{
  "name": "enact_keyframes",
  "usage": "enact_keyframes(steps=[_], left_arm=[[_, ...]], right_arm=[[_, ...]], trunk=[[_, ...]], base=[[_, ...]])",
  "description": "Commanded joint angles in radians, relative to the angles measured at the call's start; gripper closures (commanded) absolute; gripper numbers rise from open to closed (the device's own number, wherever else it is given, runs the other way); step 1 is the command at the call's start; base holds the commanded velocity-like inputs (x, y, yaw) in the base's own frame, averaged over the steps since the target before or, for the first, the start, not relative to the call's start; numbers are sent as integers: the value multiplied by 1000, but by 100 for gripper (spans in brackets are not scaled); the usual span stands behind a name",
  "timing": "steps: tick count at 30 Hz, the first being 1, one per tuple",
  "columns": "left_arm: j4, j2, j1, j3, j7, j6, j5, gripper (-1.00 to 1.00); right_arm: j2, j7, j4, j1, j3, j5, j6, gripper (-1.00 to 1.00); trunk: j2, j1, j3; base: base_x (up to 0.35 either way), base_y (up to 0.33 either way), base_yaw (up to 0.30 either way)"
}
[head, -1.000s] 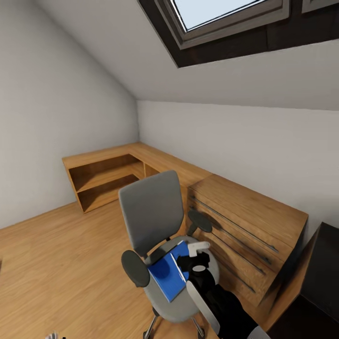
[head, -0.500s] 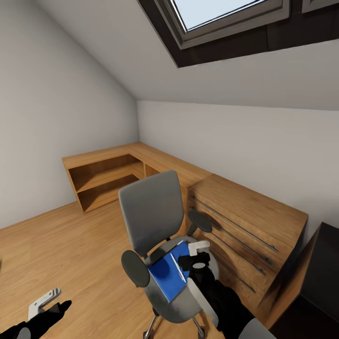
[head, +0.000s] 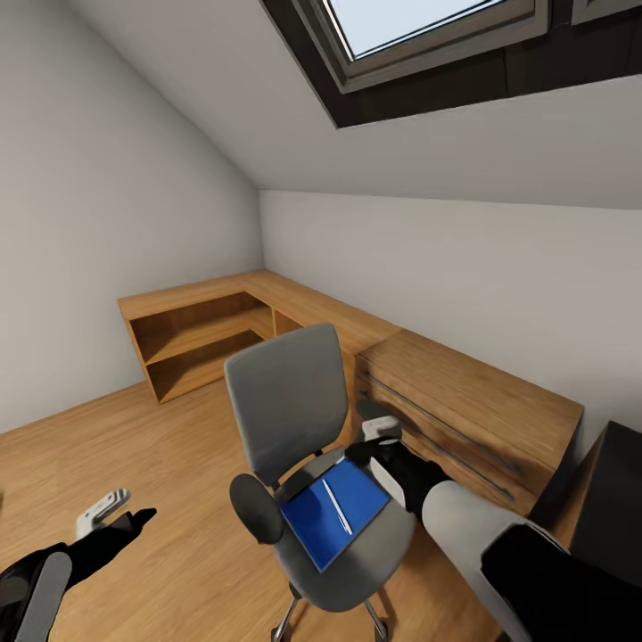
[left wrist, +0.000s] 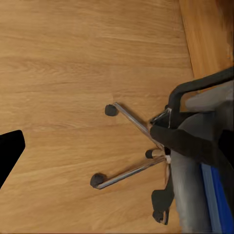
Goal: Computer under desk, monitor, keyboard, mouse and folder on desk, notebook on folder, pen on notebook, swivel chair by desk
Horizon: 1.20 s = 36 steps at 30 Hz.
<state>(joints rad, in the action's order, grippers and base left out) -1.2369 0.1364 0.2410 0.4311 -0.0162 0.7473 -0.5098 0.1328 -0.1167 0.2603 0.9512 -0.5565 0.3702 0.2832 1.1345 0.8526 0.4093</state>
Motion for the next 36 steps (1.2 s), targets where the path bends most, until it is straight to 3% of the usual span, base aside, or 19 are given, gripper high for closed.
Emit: enact_keyframes(steps=[1, 3, 8, 17, 23, 25, 27, 36], left_arm=[[-10, -9, 1, 1, -2, 5, -3, -100], [-29, -37, 1, 4, -2, 2, -1, -100], [-80, -66, 2, 9, -2, 3, 0, -100], [-105, -74, 3, 10, -13, 5, 18, -100], [-103, -77, 3, 11, -33, 3, 71, -100], [-89, -79, 3, 10, -40, 0, 114, -100], [-84, -83, 3, 10, -42, -1, 130, -100], [-81, -86, 3, 10, -45, -2, 141, -100]], right_arm=[[1, 6, -2, 2, -9, 10, 5, -100], [5, 30, -10, 5, -12, 11, 5, -100], [9, 53, -48, 5, -14, 12, 15, -100], [7, 57, -67, 4, -11, 13, 16, -100], [7, 57, -68, 3, -11, 12, 12, -100], [8, 58, -65, 2, -12, 11, 8, -100], [8, 58, -62, 2, -13, 12, 6, -100], [8, 57, -59, 1, -14, 13, 6, -100]], trunk=[[1, 0, 1], [1, 0, 1], [8, 4, 4], [71, 38, 33], [113, 61, 51], [127, 69, 58], [141, 77, 64], [204, 111, 92]], base=[[0, 0, 0], [0, 0, 0], [0, 0, 0], [0, 0, 0], [0, 0, 0], [0, 0, 0], [0, 0, 0], [0, 0, 13]])
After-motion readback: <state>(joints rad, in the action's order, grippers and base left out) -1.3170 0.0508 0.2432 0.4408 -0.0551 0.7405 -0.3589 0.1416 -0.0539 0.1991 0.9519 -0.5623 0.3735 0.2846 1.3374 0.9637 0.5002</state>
